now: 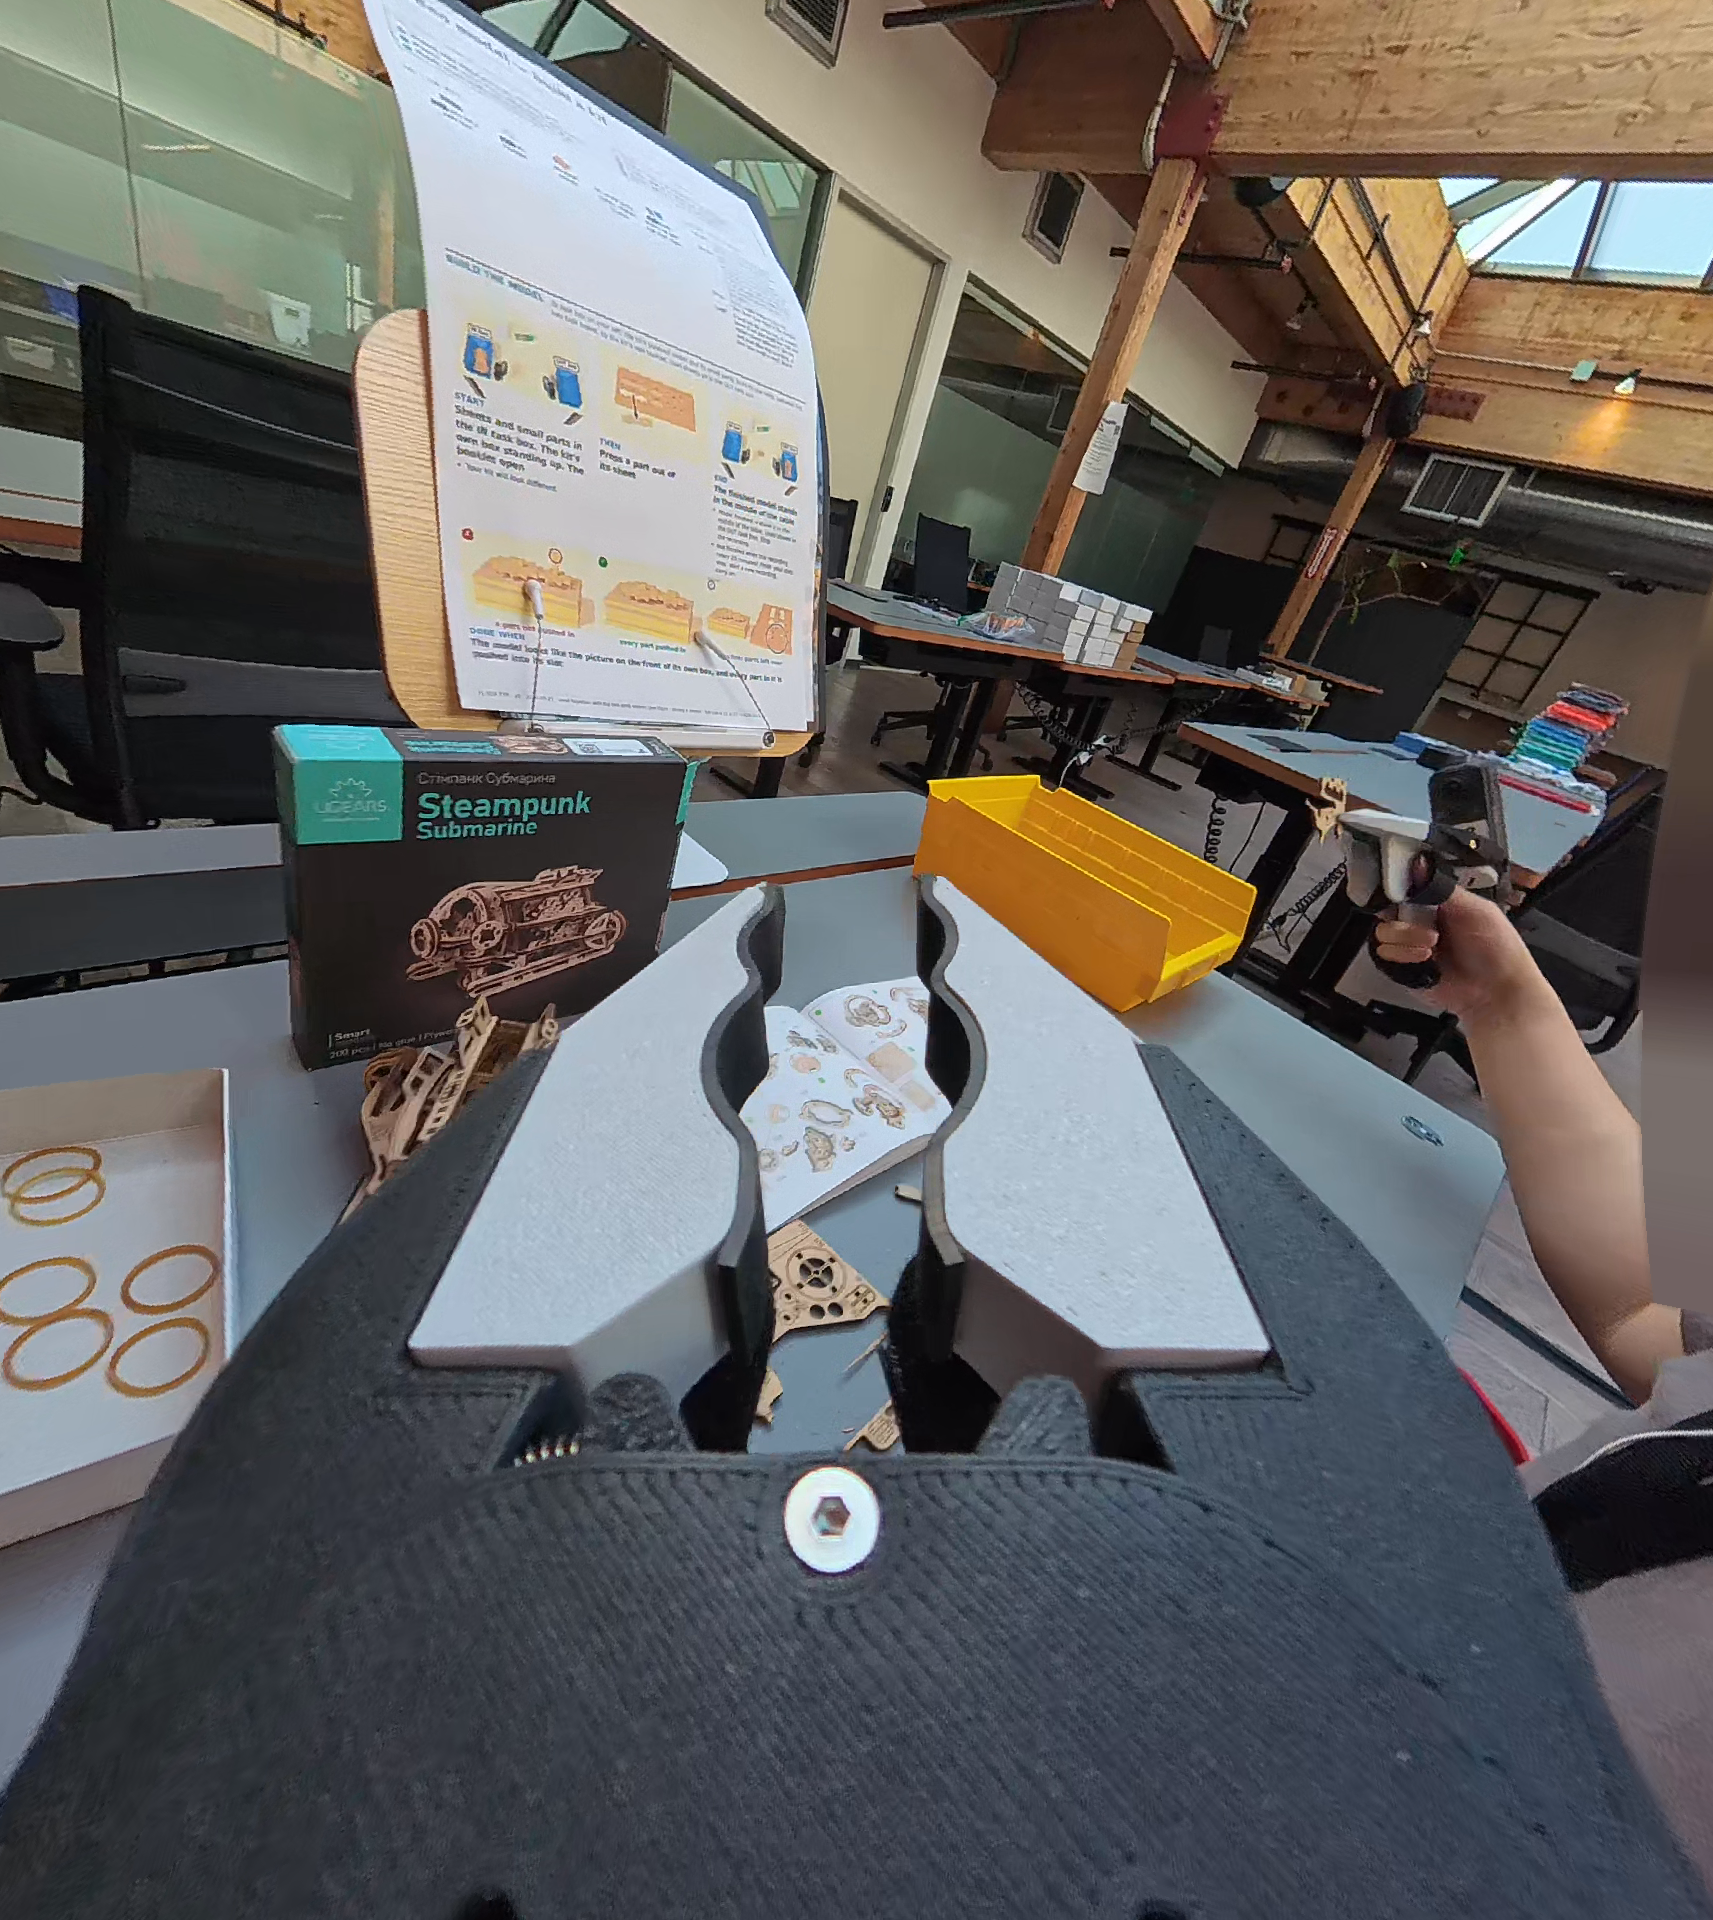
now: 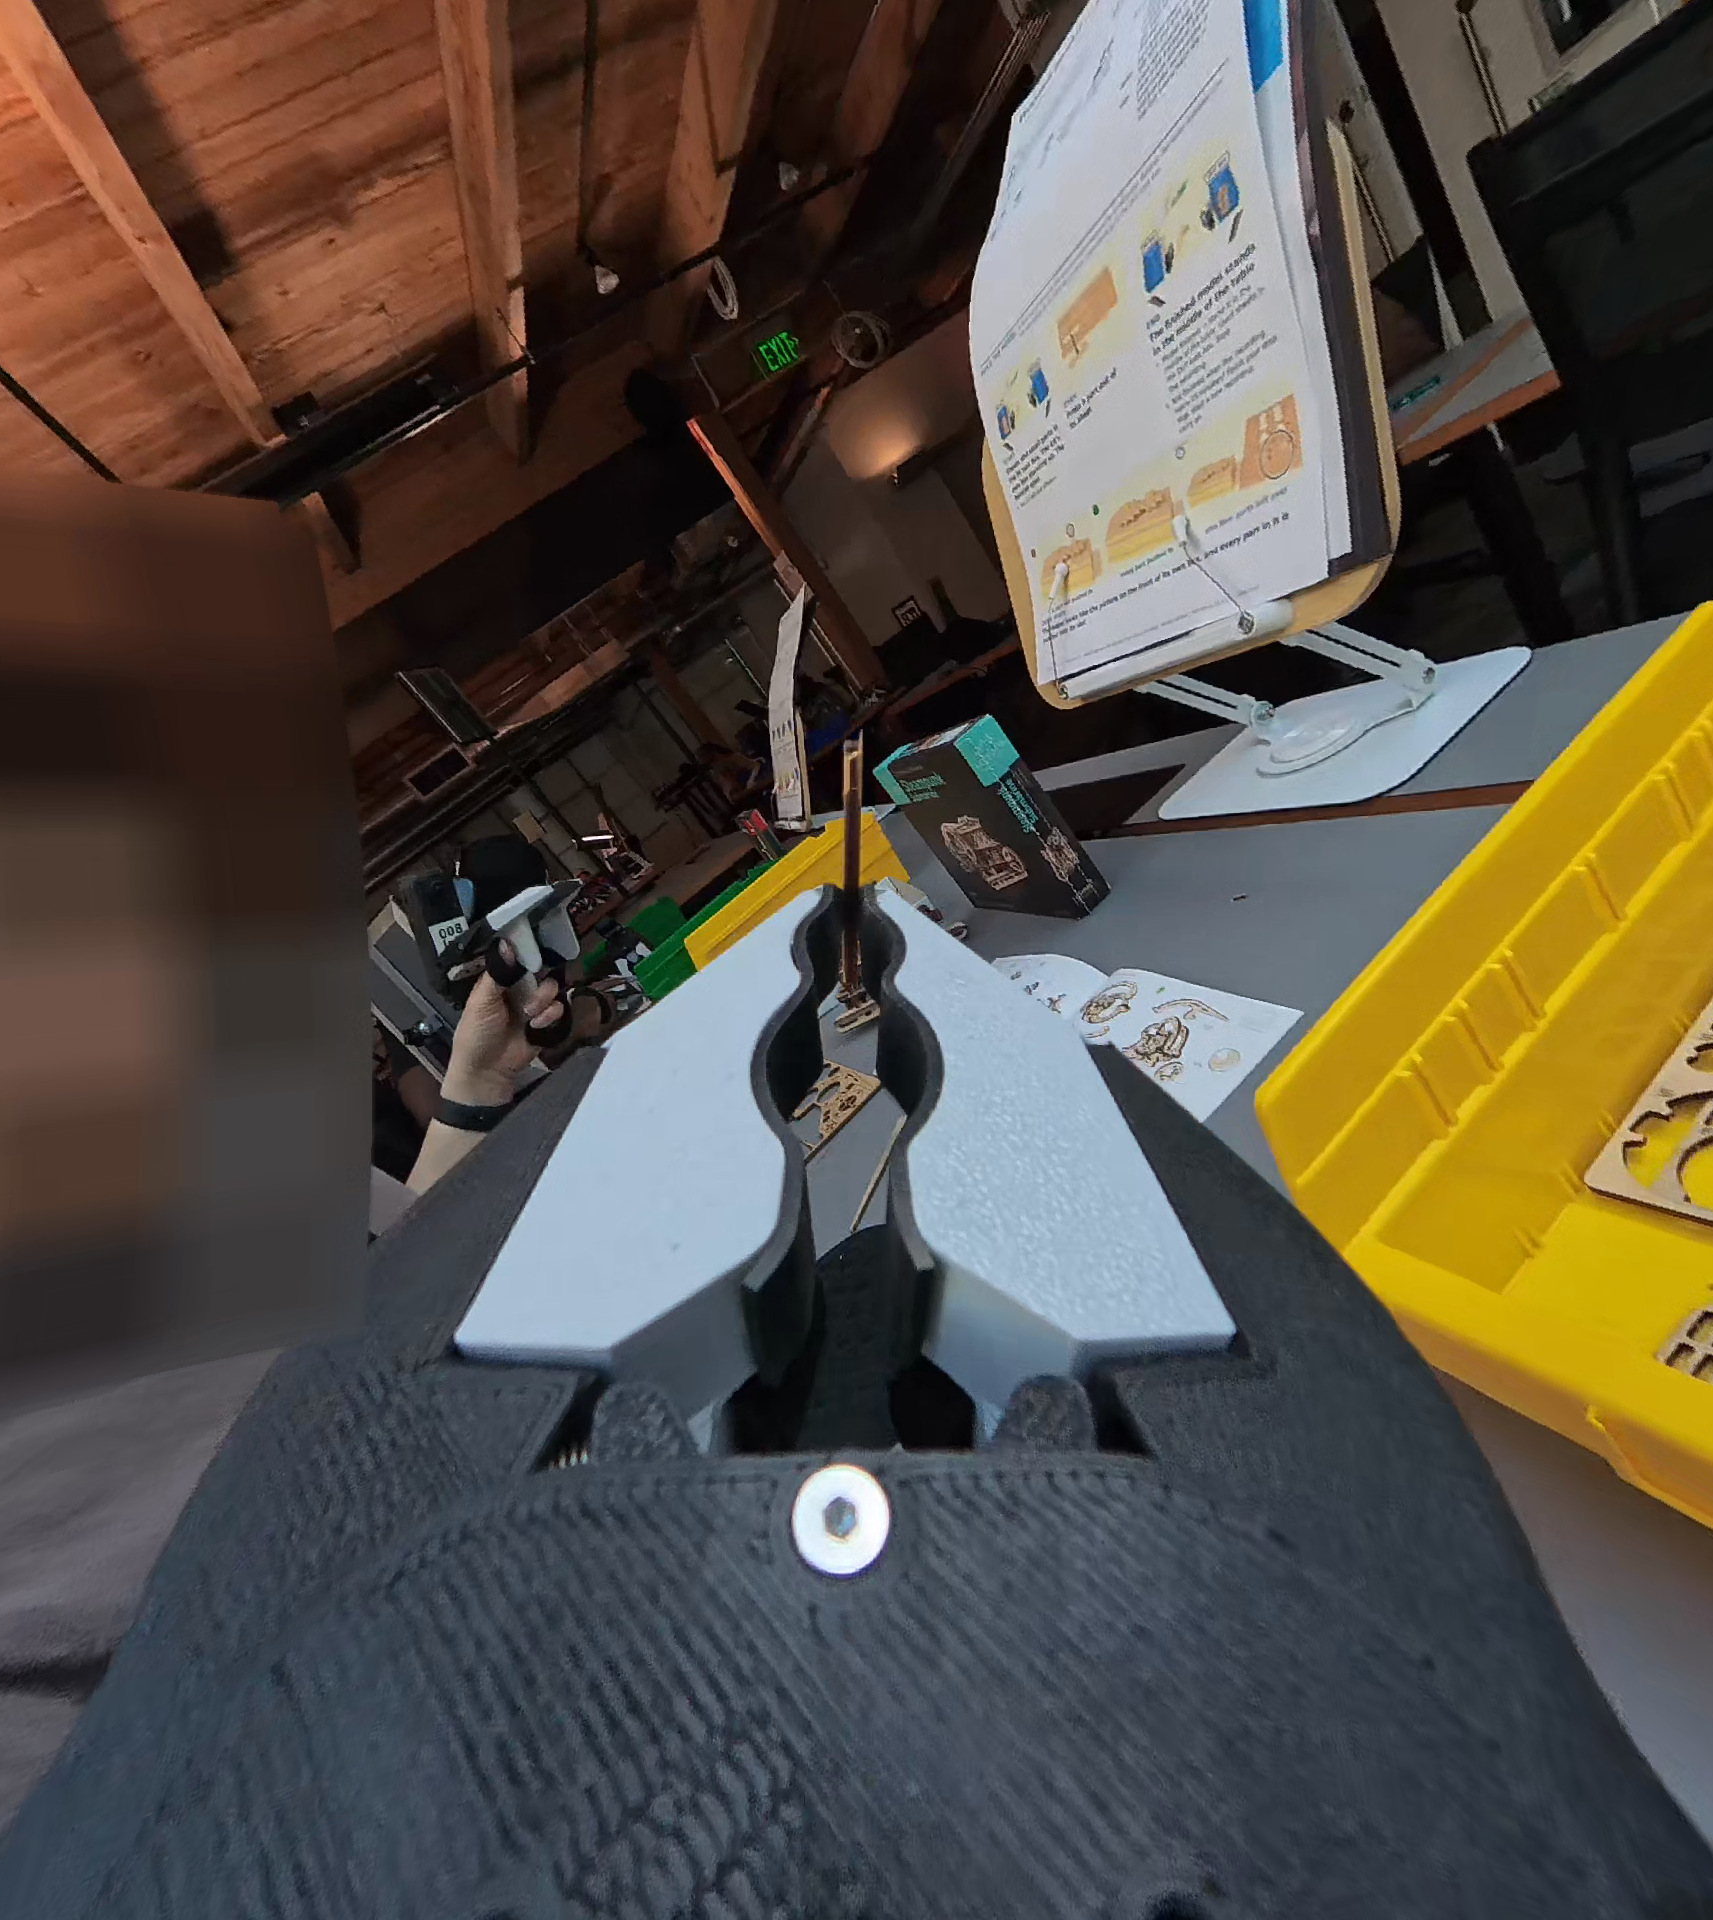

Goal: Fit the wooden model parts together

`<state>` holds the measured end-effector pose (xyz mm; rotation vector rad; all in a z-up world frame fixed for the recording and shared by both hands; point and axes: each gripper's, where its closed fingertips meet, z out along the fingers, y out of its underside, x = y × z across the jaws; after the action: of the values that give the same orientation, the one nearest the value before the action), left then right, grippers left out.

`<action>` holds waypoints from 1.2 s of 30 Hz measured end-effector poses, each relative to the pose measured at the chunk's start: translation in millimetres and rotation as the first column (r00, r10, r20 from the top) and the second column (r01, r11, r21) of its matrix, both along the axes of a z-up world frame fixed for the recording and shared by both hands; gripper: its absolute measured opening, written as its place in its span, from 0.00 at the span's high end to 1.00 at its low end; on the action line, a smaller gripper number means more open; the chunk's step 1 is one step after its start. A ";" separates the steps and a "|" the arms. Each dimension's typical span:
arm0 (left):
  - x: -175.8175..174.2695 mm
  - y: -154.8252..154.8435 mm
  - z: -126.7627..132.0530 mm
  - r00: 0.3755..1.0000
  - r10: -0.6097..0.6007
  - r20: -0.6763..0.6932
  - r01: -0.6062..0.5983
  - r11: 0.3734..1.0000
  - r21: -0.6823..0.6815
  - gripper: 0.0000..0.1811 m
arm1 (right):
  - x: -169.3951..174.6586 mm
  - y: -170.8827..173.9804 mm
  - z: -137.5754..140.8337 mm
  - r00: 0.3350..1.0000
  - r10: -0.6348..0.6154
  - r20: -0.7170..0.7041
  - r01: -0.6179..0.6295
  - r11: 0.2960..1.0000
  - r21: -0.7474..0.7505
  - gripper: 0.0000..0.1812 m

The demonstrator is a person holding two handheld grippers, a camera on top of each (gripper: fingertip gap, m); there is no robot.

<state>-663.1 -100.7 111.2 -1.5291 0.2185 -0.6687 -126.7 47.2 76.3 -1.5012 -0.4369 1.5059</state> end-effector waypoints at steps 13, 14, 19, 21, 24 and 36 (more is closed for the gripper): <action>306.9 46.6 -39.2 0.708 -0.698 -0.107 0.659 0.707 -0.256 0.84 | -219.4 -83.5 29.2 0.908 0.414 0.059 -0.418 0.903 0.100 1.00; 312.6 46.2 -35.1 0.707 -0.700 -0.105 0.666 0.708 -0.234 0.85 | -222.9 -86.8 31.1 0.906 0.419 0.066 -0.424 0.900 0.104 1.00; 315.3 44.9 -21.1 0.693 -0.721 0.009 0.712 0.684 -0.158 1.00 | -230.5 -93.1 29.7 0.906 0.403 0.131 -0.418 0.900 0.121 0.97; 314.0 41.3 -20.6 0.655 -0.752 0.073 0.752 0.638 -0.167 1.00 | -230.5 -92.9 28.9 0.903 0.400 0.154 -0.419 0.901 0.115 0.93; 308.0 40.4 -14.8 0.614 -0.768 0.183 0.789 0.595 -0.154 1.00 | -219.6 -75.5 43.3 0.936 0.309 0.170 -0.337 0.927 0.165 0.90; 290.5 49.8 -37.1 0.675 -0.729 0.115 0.731 0.639 -0.237 0.70 | -185.5 -25.0 29.0 0.881 0.319 0.350 -0.340 0.940 -0.002 0.99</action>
<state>-372.7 -50.9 74.1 -1.6783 0.8085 -1.4017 -312.2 22.1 105.2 -1.7122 -0.9824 1.4658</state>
